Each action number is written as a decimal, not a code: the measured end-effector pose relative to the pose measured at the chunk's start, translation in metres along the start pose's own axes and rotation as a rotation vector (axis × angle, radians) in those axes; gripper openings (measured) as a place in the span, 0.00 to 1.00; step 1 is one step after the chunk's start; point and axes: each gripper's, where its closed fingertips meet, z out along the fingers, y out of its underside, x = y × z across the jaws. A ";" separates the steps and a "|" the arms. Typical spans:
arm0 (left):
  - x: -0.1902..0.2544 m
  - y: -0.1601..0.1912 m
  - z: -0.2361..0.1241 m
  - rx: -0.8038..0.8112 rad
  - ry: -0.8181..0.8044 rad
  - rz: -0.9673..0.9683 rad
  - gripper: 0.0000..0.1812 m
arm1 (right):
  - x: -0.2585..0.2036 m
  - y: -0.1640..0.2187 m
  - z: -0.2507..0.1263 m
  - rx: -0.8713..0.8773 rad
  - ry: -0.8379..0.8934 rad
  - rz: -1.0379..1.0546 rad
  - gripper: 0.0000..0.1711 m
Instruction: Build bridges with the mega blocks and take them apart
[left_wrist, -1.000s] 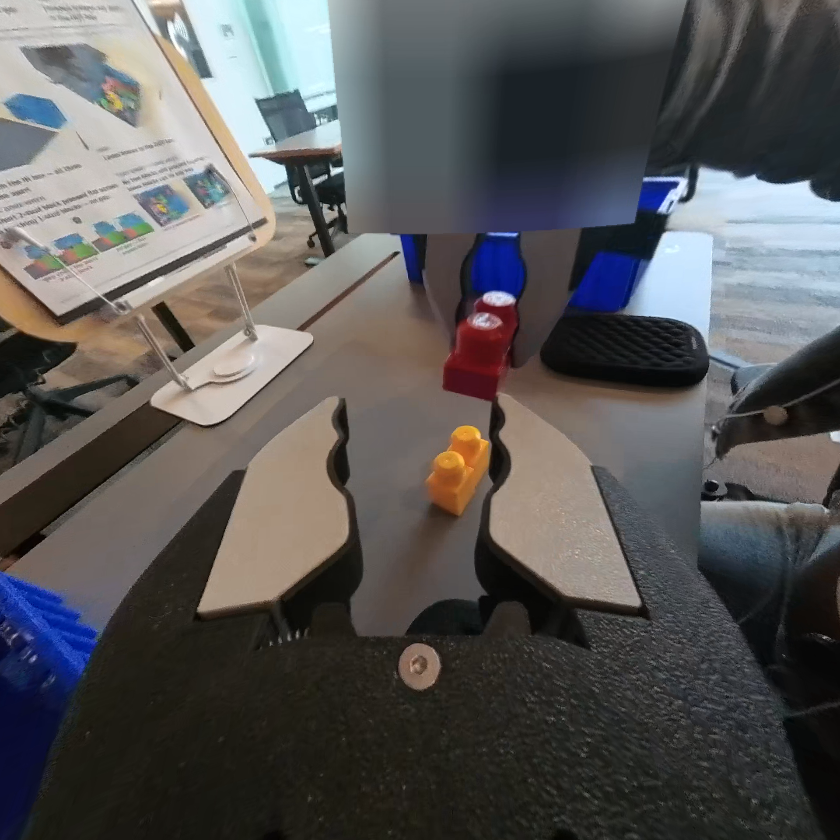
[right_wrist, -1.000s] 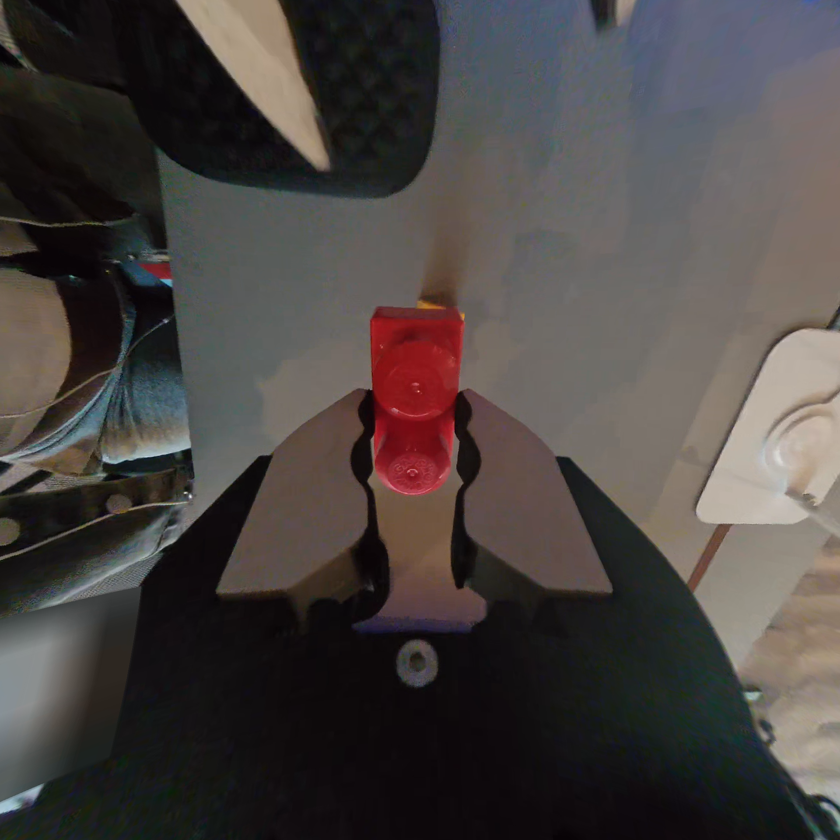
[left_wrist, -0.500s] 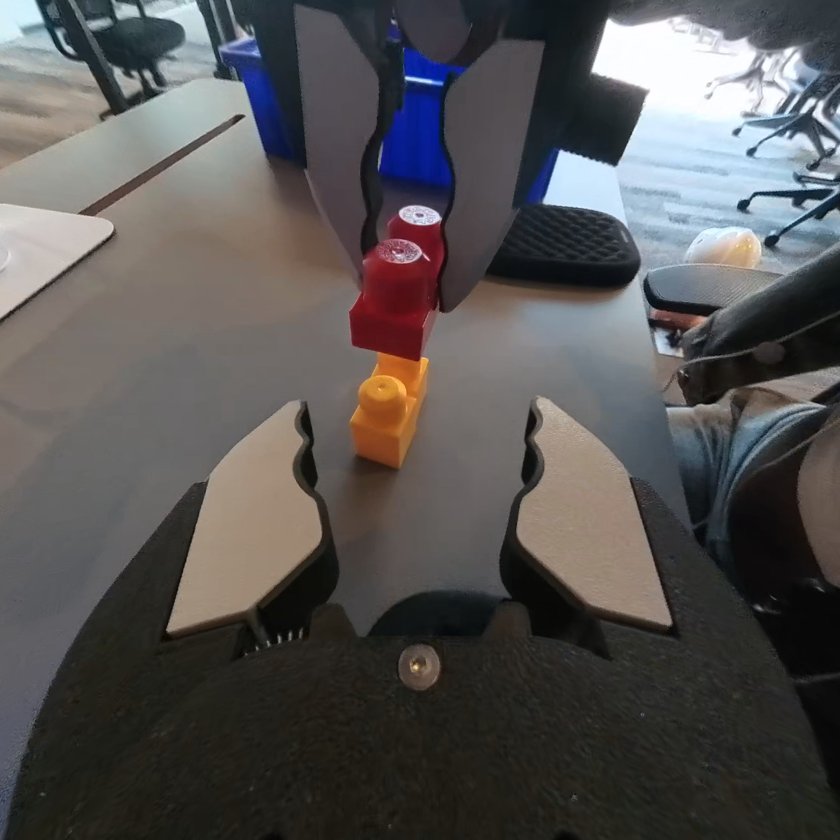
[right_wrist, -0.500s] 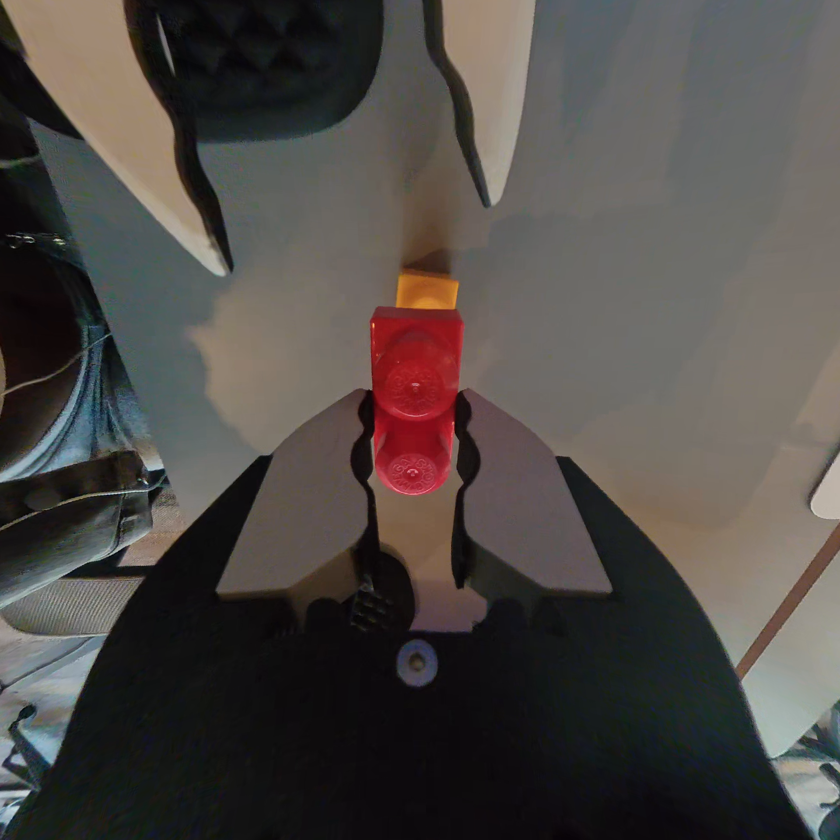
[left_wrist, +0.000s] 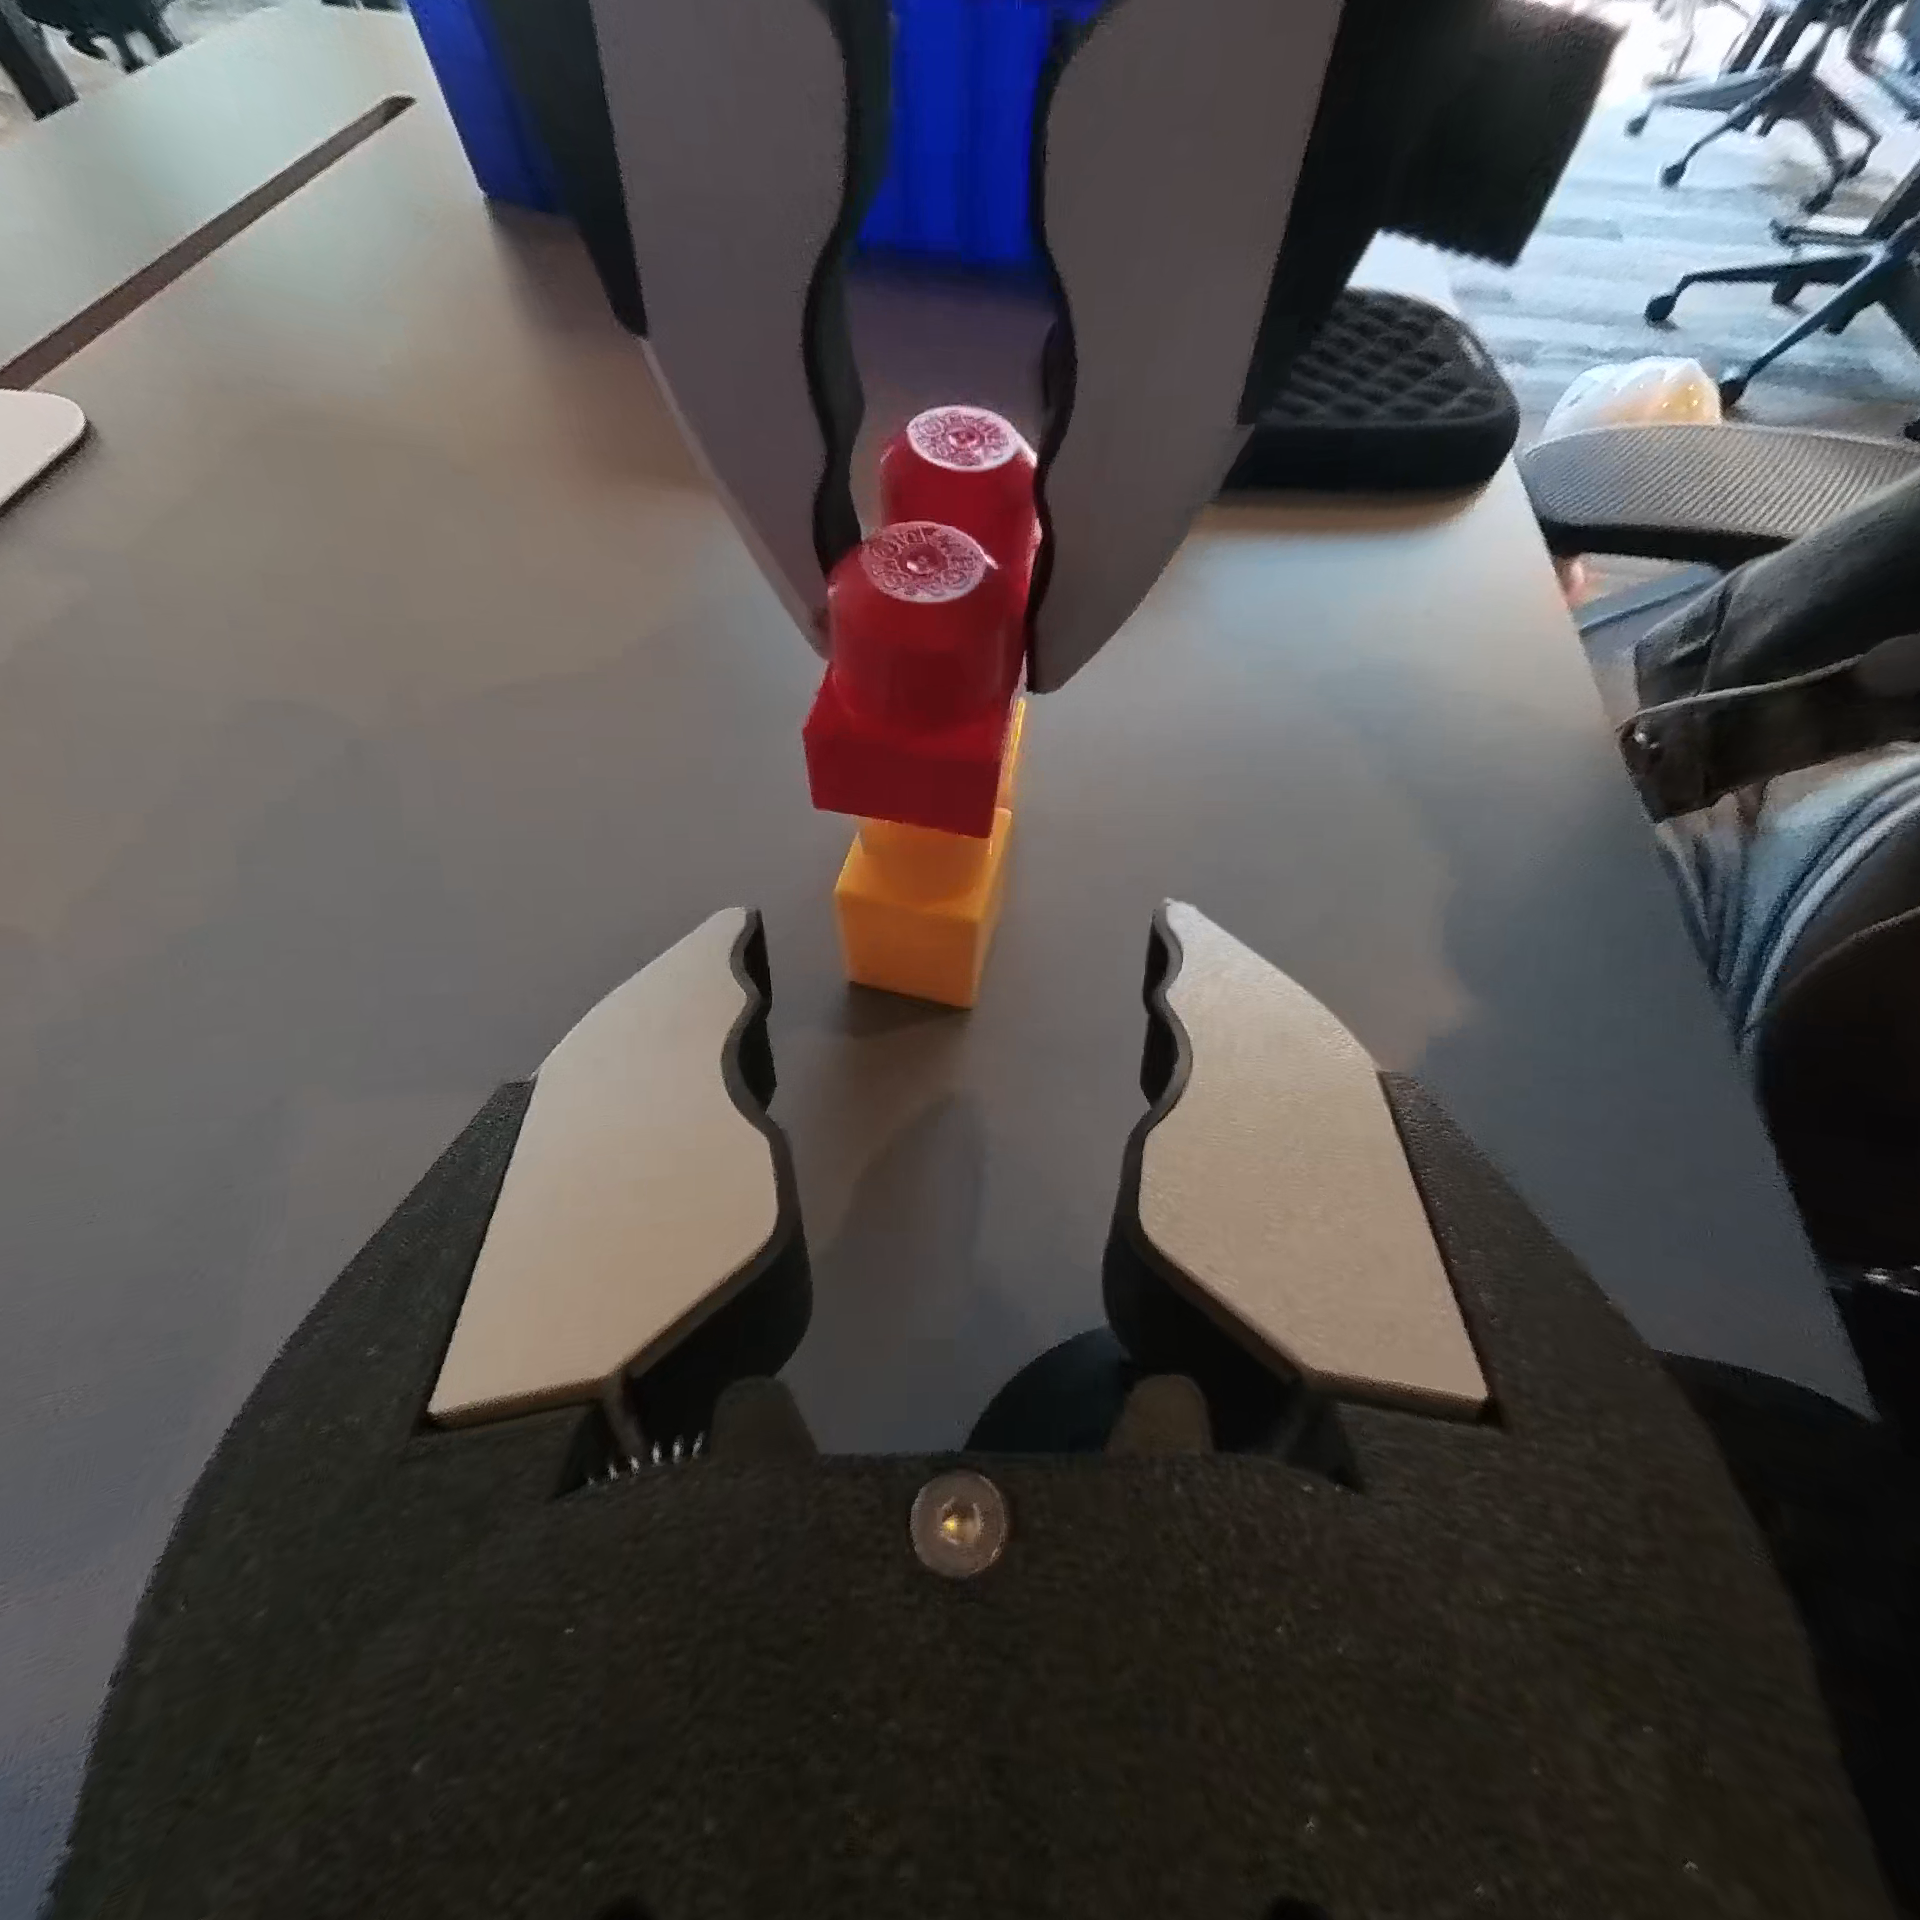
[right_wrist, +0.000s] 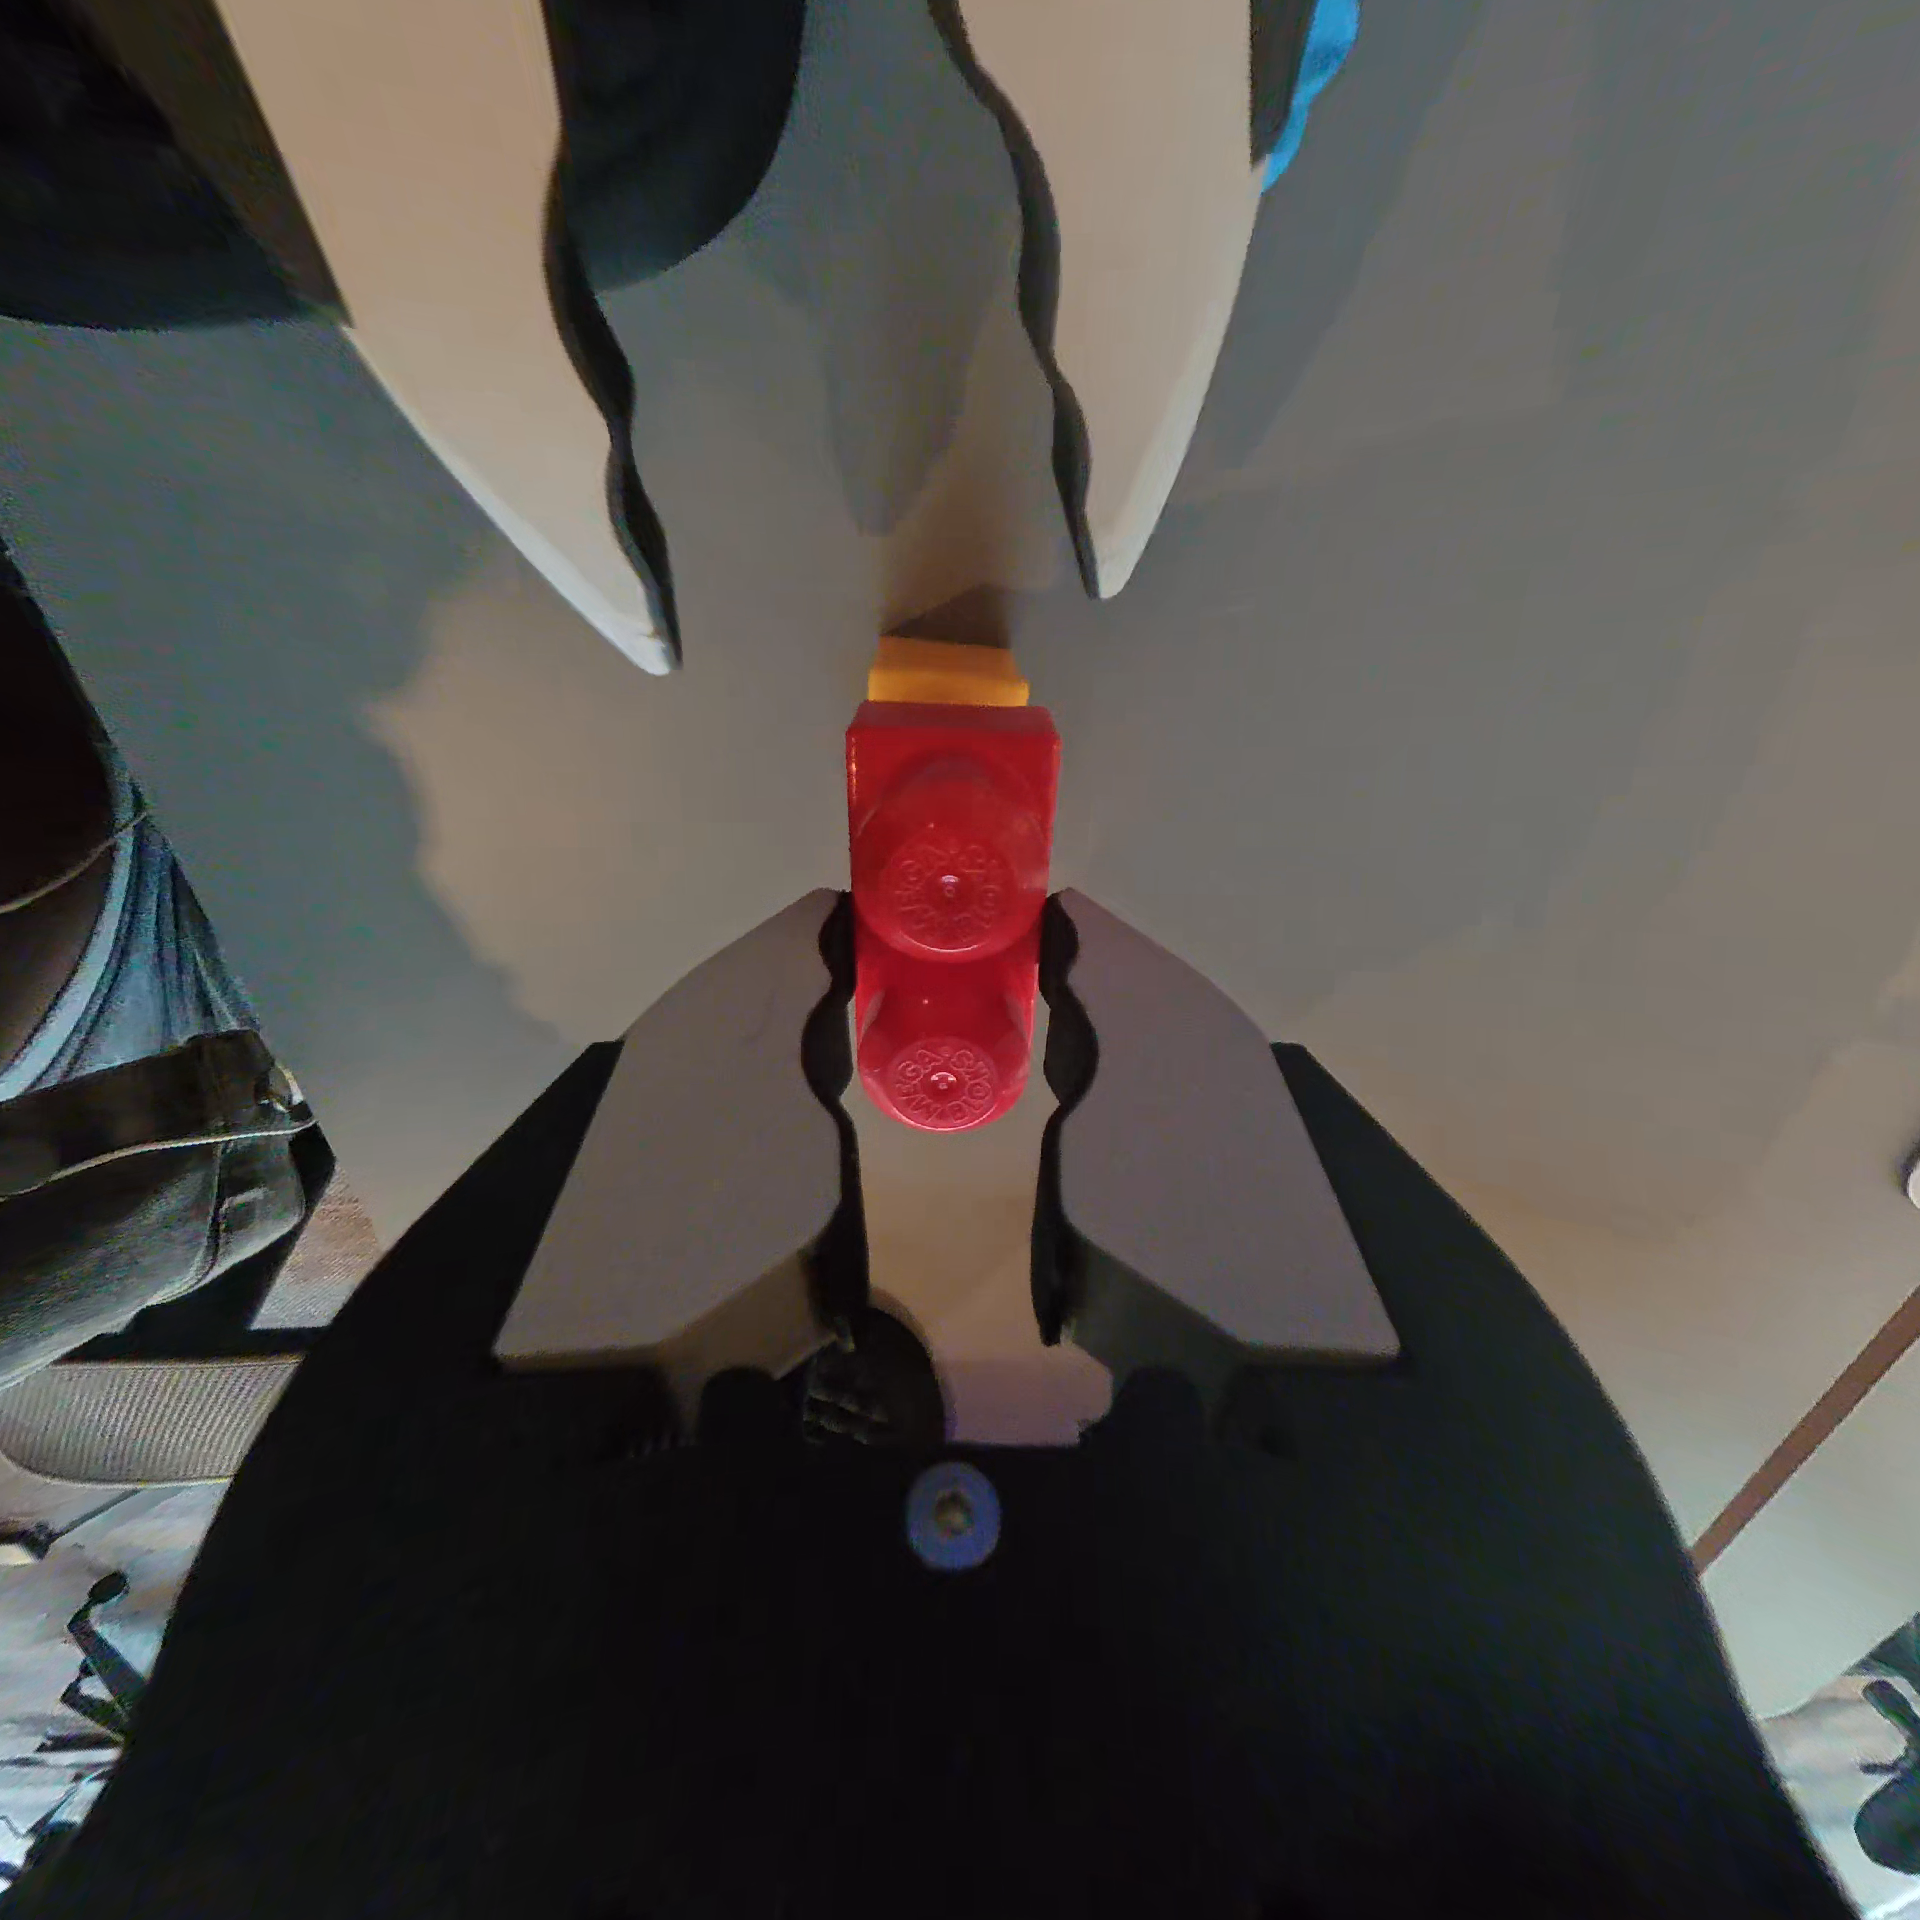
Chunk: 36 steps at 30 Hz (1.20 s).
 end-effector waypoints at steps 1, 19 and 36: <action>-0.001 0.002 0.002 -0.015 -0.005 0.013 0.38 | 0.001 0.000 0.001 -0.003 0.008 0.001 0.20; -0.006 0.026 0.017 -0.156 0.030 0.039 0.07 | -0.001 0.002 -0.014 0.055 0.017 0.021 0.19; -0.007 0.030 0.023 -0.191 0.037 0.043 0.01 | -0.001 0.002 -0.015 0.069 -0.004 0.020 0.20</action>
